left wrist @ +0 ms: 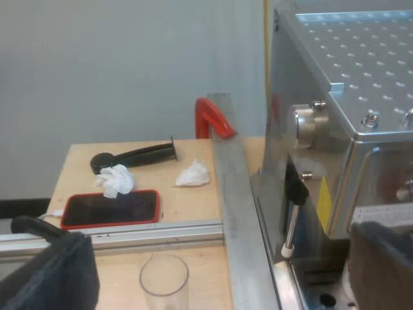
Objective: Place mug into machine
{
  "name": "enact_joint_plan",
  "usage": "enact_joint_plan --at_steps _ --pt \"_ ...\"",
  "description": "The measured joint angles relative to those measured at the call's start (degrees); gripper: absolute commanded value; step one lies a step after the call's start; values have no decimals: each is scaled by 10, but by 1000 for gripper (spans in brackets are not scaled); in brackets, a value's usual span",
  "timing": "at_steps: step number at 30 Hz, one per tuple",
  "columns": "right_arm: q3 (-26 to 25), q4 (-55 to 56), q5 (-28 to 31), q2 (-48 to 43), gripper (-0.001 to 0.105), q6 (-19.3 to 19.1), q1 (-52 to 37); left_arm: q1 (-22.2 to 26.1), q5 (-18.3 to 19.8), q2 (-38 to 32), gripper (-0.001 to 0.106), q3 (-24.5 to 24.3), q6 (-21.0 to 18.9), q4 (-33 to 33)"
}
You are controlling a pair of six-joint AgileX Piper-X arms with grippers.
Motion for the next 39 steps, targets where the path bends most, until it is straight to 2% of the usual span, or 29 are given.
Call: enact_joint_plan --at_steps 4,8,13,21,27,32,39 --pt "0 19 -1 -52 63 -1 0 0 -1 -85 81 30 5 6" --pt "0 36 -1 -81 63 -1 0 0 -1 -137 81 56 6 10" --pt "4 58 -1 -121 63 -1 0 0 -1 -208 81 83 6 58" --pt "40 73 -1 -197 63 -1 0 0 -1 -216 81 89 19 142" --pt "55 112 3 -207 63 -1 0 0 -1 -216 81 85 19 189" --pt "68 110 3 -207 63 -1 0 0 -10 -216 81 93 19 180" --pt "104 96 -1 -207 63 -1 0 0 -10 -218 81 151 19 110"
